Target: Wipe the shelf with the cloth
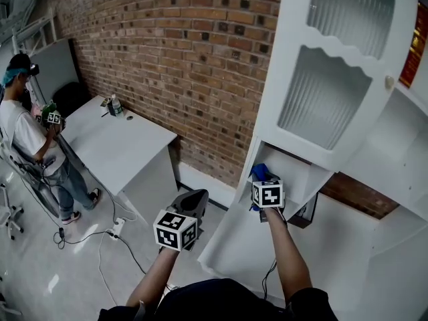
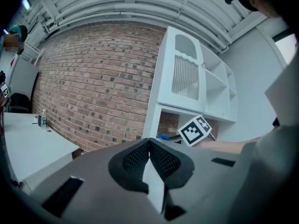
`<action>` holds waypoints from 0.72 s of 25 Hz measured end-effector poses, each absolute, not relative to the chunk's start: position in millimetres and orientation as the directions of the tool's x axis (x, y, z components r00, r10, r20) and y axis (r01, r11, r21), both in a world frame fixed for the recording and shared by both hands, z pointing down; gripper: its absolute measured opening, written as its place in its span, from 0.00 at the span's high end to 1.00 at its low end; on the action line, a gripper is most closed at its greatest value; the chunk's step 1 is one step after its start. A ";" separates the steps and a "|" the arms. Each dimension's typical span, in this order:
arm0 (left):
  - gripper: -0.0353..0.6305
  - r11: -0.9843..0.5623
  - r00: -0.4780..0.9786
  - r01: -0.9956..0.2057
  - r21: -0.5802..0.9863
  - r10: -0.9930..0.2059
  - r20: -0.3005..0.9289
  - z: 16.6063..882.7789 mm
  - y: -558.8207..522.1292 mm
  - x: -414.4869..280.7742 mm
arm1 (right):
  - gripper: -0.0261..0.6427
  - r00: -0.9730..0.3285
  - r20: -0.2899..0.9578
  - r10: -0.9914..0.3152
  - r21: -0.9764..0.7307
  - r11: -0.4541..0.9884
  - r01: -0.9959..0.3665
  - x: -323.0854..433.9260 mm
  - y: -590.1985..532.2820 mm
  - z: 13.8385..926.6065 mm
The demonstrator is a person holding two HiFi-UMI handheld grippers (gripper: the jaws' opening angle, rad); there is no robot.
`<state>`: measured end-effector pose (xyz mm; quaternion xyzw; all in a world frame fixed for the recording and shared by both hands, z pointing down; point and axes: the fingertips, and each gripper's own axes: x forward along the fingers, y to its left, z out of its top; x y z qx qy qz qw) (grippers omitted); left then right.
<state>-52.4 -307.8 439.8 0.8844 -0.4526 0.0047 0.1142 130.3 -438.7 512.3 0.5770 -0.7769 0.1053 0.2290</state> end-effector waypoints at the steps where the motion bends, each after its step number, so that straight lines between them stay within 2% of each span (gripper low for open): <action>1: 0.92 -0.568 0.594 -0.799 0.197 -0.797 0.111 439.2 -308.1 -52.7 | 0.81 -0.235 0.461 -0.856 0.099 0.312 -0.945 128.2 -434.9 505.5; 18: 0.92 -0.631 0.646 -0.755 0.180 -0.762 0.040 409.2 -298.5 -67.5 | 0.81 -0.287 0.234 -0.929 0.054 0.307 -0.950 93.8 -350.8 409.1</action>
